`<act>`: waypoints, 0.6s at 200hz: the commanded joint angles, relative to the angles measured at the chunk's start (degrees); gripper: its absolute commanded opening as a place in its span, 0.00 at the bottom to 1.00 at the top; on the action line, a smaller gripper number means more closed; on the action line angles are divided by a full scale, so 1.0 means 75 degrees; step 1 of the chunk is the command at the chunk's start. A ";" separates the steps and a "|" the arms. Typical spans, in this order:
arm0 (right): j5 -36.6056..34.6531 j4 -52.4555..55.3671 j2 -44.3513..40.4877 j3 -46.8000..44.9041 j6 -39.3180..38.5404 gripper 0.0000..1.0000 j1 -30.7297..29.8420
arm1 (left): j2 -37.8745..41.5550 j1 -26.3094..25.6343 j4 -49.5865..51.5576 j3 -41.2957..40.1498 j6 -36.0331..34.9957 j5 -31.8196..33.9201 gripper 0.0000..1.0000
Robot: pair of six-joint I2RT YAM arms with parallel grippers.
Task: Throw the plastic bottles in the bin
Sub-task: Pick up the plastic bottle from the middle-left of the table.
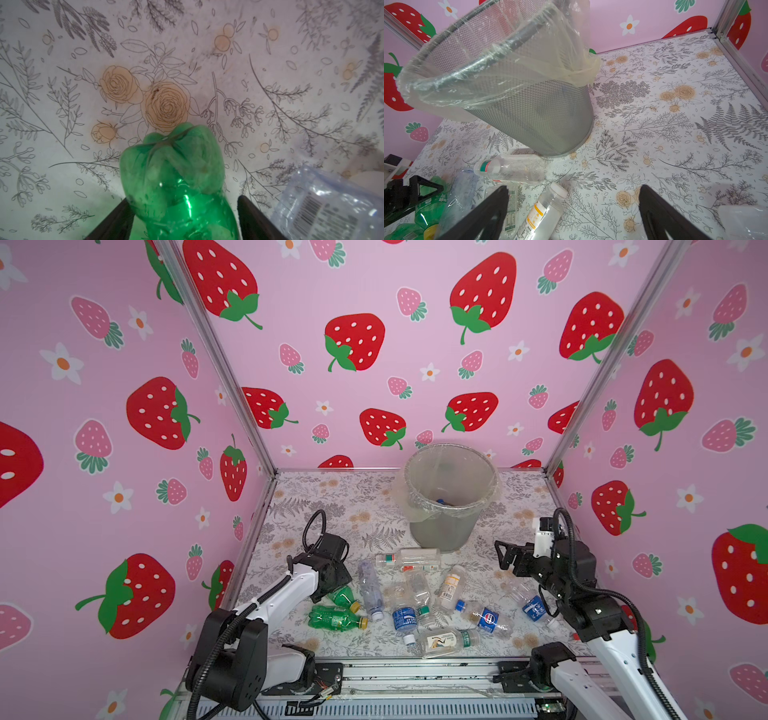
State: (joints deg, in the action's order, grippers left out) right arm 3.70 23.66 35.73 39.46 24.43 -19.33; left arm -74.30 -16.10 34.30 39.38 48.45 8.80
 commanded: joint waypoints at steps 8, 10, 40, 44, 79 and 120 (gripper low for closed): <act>0.0057 -0.0002 -0.0157 -0.0117 0.0095 0.99 0.0041 | -0.0025 0.0040 -0.0205 -0.0140 0.0241 0.0159 0.73; 0.0057 0.0010 -0.0163 -0.0111 0.0095 0.99 0.0038 | -0.0020 0.0038 -0.0212 -0.0140 0.0243 0.0156 0.73; 0.0033 0.0021 -0.0227 -0.0129 0.0122 0.99 0.0035 | -0.0037 0.0037 -0.0244 -0.0097 0.0241 0.0224 0.72; 0.0029 0.0021 -0.0228 -0.0139 0.0119 0.99 0.0035 | -0.0036 0.0037 -0.0241 -0.0087 0.0234 0.0233 0.72; 0.0022 0.0020 -0.0252 -0.0158 0.0130 0.99 0.0037 | -0.0042 0.0041 -0.0309 -0.0050 0.0209 0.0239 0.57; -0.0013 0.0009 -0.0298 -0.0171 0.0162 0.99 0.0037 | -0.0066 0.0049 -0.0310 0.0096 0.0174 0.0240 0.52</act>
State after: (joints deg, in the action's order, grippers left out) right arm 3.70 23.66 34.24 38.83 25.32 -19.33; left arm -74.52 -16.05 31.46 38.92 49.34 8.99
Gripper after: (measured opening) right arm 0.994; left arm 0.576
